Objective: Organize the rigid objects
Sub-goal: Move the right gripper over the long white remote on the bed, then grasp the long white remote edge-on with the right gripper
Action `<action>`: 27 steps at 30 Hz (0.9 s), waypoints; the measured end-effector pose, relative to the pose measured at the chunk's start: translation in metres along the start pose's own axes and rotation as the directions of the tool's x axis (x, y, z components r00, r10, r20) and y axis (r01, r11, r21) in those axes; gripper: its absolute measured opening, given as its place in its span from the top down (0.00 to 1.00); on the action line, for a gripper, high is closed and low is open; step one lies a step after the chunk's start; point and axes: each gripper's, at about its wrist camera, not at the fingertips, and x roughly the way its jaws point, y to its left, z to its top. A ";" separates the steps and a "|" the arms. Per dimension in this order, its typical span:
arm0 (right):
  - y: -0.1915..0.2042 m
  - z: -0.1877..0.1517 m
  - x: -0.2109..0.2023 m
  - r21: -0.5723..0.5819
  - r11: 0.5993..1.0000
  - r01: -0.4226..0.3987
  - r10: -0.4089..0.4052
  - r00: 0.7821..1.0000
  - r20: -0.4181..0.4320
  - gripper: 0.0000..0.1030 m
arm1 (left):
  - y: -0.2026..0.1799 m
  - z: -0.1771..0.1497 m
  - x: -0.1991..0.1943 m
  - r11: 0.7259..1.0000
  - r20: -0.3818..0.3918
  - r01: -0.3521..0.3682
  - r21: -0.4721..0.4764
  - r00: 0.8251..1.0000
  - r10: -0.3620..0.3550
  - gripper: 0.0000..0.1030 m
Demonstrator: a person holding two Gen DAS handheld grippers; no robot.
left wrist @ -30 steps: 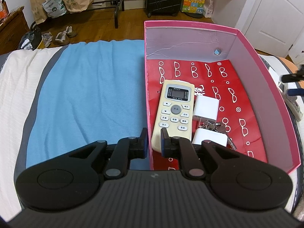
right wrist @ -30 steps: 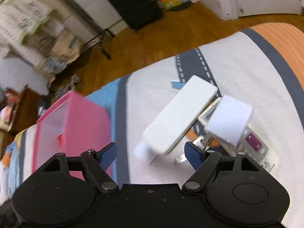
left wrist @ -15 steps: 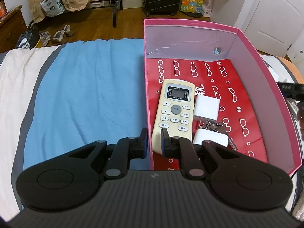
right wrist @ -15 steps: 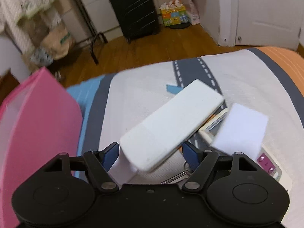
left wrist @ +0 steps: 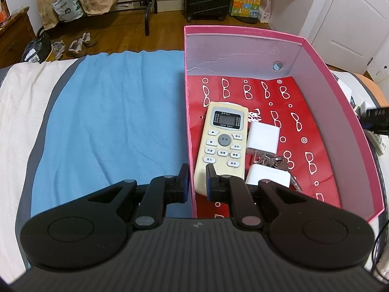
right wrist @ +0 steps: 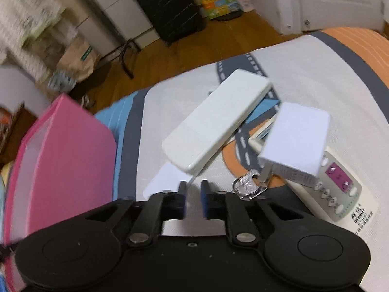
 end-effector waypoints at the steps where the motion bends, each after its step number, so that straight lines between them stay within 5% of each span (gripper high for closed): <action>1: 0.000 0.003 -0.004 0.005 1.000 -0.009 0.009 1.000 0.023 0.51 | 0.000 0.000 -0.001 1.000 0.001 0.001 0.000 1.000 -0.001 0.89; 6: 0.004 0.023 -0.007 0.031 1.000 -0.003 0.000 0.995 0.104 0.43 | -0.001 0.001 -0.001 1.000 0.002 -0.004 0.001 1.000 0.004 0.89; 11: 0.032 0.033 0.000 -0.097 0.978 0.186 -0.159 0.959 0.233 0.40 | -0.001 0.002 -0.002 1.000 0.002 -0.001 -0.002 1.000 0.001 0.89; 16: 0.031 0.050 0.026 -0.062 0.949 0.309 -0.289 0.932 0.221 0.39 | 0.000 0.003 -0.001 1.000 0.003 0.001 -0.005 1.000 -0.001 0.89; 20: 0.029 0.056 0.044 -0.102 0.937 0.335 -0.314 0.933 0.177 0.37 | 0.003 0.002 -0.002 1.000 0.007 0.014 0.002 1.000 -0.014 0.89; 22: 0.029 0.052 0.050 -0.124 0.931 0.344 -0.319 0.931 0.179 0.25 | 0.003 0.003 -0.001 1.000 0.010 0.016 0.001 1.000 -0.016 0.89; 27: 0.038 0.041 0.065 -0.226 0.897 0.380 -0.343 0.920 0.188 0.13 | 0.011 0.006 0.003 0.998 0.015 0.044 -0.039 0.999 -0.044 0.89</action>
